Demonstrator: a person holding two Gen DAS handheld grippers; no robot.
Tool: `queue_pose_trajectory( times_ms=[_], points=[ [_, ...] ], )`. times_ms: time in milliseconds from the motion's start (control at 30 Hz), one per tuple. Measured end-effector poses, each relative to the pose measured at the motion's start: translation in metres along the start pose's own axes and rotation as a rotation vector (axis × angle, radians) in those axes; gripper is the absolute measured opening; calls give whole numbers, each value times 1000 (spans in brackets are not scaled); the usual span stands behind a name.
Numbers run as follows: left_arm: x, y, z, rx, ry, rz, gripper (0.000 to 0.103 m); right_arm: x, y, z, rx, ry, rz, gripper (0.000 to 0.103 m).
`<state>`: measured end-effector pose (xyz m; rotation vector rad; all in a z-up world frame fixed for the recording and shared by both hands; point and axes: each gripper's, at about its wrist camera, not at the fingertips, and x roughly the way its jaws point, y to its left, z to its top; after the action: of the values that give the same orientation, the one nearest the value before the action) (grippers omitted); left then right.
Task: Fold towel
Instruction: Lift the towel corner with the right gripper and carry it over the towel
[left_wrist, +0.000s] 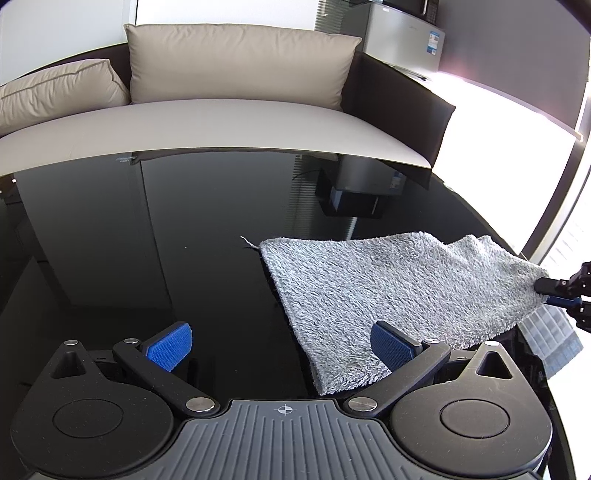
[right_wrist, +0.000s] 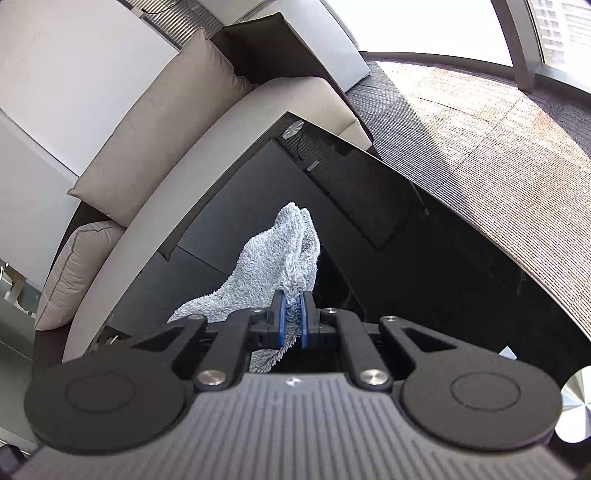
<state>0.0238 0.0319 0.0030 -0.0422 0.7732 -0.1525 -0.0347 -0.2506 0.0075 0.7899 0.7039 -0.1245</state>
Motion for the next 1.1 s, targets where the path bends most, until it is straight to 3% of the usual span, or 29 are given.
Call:
queue_pose_trajectory(
  times_ms=[267,600,1100],
  points=[
    [-2,2,-1,-3,2,-1,102,-4,22,-2,-166,-40,-14,8],
    [-5,7,-1,-12,6,1,102,2,38,-2,-221,-48,-21,8],
    [-9,21,-1,-34,11,10,102,14,112,-42,-581,-40,95,8]
  ],
)
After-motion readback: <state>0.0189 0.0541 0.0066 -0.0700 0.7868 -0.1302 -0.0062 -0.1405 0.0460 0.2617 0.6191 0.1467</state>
